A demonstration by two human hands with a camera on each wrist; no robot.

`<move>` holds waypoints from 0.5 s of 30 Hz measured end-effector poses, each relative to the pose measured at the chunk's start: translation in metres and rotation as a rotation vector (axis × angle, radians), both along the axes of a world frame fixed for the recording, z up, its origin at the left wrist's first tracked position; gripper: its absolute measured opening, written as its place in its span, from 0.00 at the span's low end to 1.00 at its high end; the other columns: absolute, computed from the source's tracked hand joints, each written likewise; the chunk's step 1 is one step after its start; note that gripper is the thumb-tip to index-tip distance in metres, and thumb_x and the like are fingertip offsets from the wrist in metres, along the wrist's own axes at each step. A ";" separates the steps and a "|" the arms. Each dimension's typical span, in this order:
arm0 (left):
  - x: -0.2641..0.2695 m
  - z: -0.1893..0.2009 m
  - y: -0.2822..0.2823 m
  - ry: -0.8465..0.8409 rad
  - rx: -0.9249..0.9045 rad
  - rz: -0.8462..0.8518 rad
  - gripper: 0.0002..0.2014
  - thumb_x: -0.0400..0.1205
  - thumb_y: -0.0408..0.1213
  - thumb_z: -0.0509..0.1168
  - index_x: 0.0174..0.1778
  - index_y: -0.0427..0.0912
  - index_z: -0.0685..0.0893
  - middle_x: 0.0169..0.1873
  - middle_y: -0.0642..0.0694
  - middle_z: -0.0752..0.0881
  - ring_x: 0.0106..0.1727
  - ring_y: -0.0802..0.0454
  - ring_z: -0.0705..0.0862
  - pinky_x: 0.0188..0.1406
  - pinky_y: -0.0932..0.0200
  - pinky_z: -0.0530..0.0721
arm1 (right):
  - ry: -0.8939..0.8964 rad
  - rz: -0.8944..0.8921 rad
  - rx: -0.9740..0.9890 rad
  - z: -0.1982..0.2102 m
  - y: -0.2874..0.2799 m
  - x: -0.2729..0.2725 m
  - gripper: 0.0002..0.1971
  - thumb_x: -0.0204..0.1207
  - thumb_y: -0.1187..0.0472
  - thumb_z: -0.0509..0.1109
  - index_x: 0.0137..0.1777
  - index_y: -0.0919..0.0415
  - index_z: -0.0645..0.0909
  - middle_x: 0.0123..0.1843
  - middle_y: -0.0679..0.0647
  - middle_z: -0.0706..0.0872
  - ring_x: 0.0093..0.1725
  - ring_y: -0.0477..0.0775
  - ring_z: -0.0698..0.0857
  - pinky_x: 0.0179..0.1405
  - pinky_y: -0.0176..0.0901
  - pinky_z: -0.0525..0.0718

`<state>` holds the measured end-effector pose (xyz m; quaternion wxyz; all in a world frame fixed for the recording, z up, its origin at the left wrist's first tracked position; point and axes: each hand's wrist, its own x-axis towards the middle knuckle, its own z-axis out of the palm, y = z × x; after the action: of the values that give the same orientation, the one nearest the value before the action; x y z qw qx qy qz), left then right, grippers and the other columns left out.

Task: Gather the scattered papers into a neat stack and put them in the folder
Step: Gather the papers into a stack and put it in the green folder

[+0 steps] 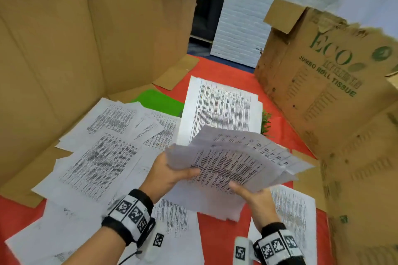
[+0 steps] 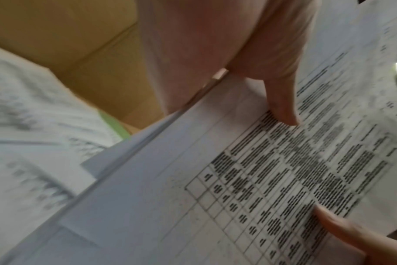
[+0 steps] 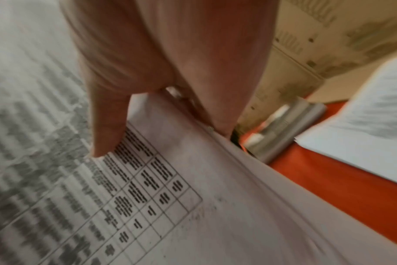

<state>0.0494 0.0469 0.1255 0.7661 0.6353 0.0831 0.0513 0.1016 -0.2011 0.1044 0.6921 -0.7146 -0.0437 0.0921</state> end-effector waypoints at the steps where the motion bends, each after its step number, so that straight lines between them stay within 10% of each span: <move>1: -0.001 -0.010 0.000 0.056 0.002 0.007 0.31 0.64 0.35 0.84 0.63 0.41 0.83 0.56 0.40 0.90 0.60 0.42 0.88 0.56 0.50 0.89 | 0.046 0.017 -0.022 -0.013 0.002 -0.001 0.31 0.59 0.67 0.87 0.64 0.58 0.83 0.58 0.51 0.93 0.60 0.55 0.90 0.57 0.49 0.89; 5: -0.004 -0.030 -0.008 0.137 -0.009 0.063 0.37 0.65 0.46 0.84 0.69 0.43 0.80 0.64 0.45 0.87 0.67 0.47 0.85 0.67 0.44 0.83 | 0.115 0.047 0.000 -0.033 0.008 -0.007 0.29 0.67 0.66 0.83 0.69 0.59 0.81 0.63 0.56 0.91 0.65 0.60 0.88 0.67 0.66 0.83; 10: 0.006 0.015 -0.014 0.019 0.006 0.150 0.14 0.72 0.29 0.78 0.51 0.46 0.87 0.46 0.51 0.94 0.50 0.54 0.92 0.53 0.56 0.90 | -0.058 -0.054 -0.017 0.011 0.015 0.006 0.23 0.71 0.70 0.78 0.66 0.60 0.82 0.59 0.52 0.92 0.60 0.52 0.90 0.58 0.45 0.89; 15: 0.005 0.082 0.003 -0.226 0.060 0.003 0.21 0.66 0.17 0.77 0.52 0.39 0.88 0.49 0.43 0.93 0.51 0.49 0.92 0.51 0.56 0.90 | -0.232 0.037 -0.019 0.085 -0.006 0.017 0.22 0.67 0.77 0.78 0.60 0.63 0.84 0.53 0.46 0.94 0.53 0.44 0.91 0.46 0.31 0.86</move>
<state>0.0539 0.0502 0.2071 0.7511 0.6480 -0.0045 0.1262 0.1191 -0.2070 0.1894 0.6736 -0.7262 -0.1360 0.0220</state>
